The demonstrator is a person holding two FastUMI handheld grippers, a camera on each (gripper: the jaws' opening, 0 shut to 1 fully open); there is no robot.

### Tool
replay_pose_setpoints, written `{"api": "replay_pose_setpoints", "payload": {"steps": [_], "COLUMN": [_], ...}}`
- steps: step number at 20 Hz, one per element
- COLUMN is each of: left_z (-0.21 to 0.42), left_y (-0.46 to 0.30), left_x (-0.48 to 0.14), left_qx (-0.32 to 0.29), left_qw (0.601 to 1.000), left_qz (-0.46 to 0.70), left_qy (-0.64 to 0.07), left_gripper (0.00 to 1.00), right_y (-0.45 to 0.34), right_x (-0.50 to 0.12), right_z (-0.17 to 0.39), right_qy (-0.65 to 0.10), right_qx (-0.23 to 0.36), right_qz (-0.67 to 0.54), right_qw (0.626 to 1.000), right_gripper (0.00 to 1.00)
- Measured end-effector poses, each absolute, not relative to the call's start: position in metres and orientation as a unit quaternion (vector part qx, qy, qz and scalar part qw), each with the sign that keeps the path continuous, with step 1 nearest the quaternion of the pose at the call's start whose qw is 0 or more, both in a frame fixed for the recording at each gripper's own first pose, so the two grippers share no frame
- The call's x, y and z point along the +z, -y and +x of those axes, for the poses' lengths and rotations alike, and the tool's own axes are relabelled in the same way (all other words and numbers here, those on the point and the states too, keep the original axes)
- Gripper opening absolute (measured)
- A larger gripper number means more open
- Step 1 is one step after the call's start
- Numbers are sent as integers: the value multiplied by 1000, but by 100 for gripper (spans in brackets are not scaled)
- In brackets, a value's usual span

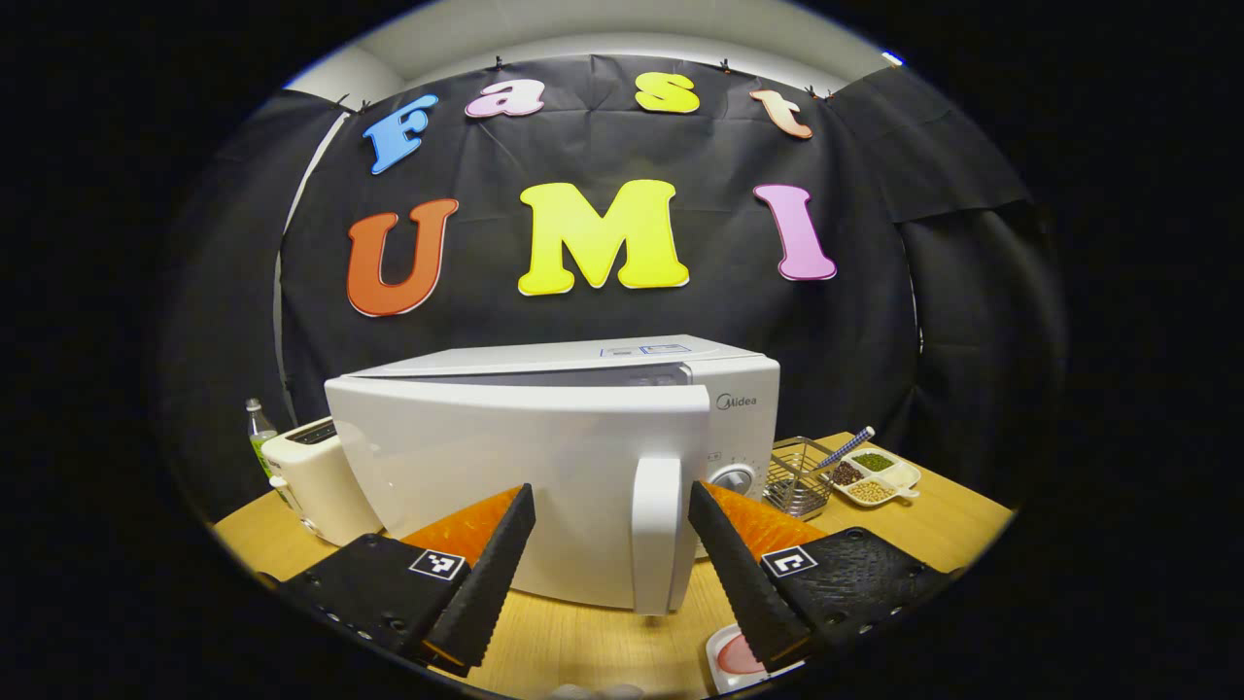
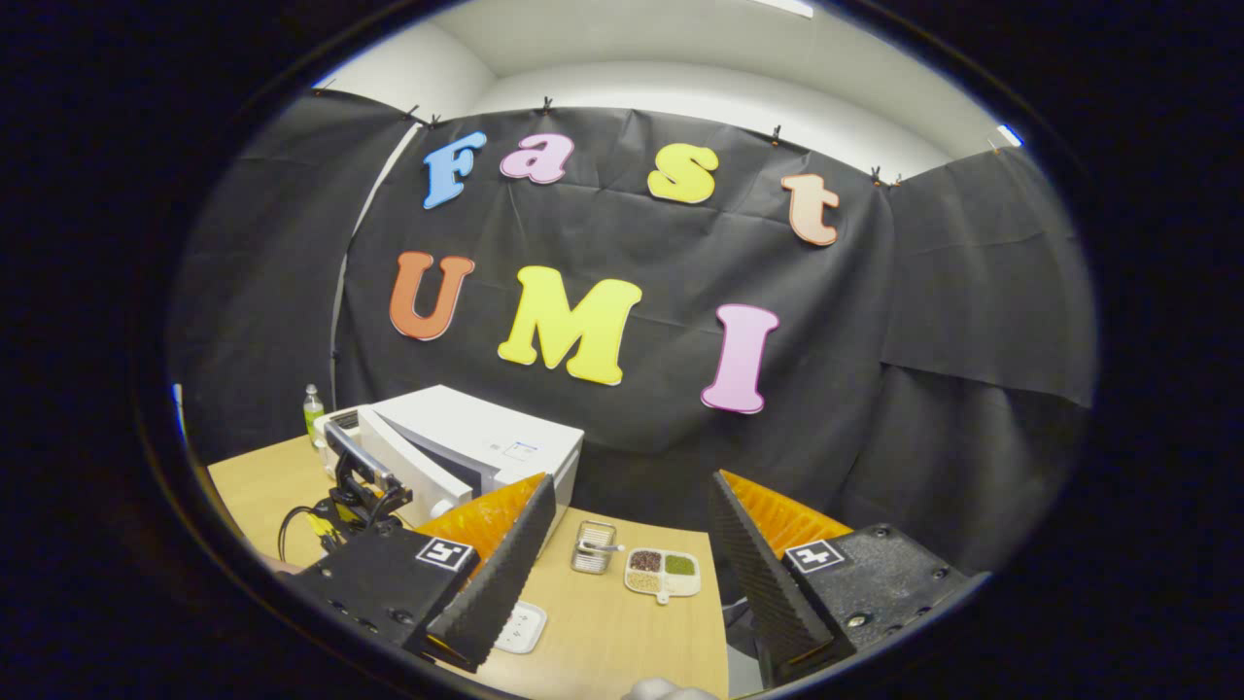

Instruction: Open the microwave oven with the left hand, put the food in, and close the microwave oven.

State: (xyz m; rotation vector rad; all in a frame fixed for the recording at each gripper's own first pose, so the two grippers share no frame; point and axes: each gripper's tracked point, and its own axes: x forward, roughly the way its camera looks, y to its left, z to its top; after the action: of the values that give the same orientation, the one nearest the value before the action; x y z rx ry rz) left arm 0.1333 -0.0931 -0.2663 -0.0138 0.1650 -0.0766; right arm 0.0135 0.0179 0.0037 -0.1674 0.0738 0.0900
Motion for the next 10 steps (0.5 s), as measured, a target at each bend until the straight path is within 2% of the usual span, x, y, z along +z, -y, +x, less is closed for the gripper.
{"api": "replay_pose_setpoints", "payload": {"steps": [1, 2, 8, 9, 10], "left_z": [131, 129, 103, 95, 87], "left_y": [95, 94, 82, 78, 74], "left_x": [-268, -268, -268, -269, -268], "left_qx": [-43, -48, -56, -58, -60], "left_qw": [995, 995, 994, 993, 993], "left_qz": [-13, -15, -17, -22, -25], "left_qy": [-86, -89, -97, -101, -103], "left_gripper": [88, 97, 96, 96, 96], "right_y": [-18, -19, -30, -35, -40], "right_x": [2, 1, -2, -3, -3], "right_z": [12, 11, 10, 10, 12], "right_qy": [-38, -42, -42, -41, -41], "right_qx": [47, 48, 59, 63, 68], "right_qz": [-80, -76, -78, -77, -76], "right_qw": [995, 995, 994, 994, 994], "right_gripper": [96, 96, 96, 100, 97]}}
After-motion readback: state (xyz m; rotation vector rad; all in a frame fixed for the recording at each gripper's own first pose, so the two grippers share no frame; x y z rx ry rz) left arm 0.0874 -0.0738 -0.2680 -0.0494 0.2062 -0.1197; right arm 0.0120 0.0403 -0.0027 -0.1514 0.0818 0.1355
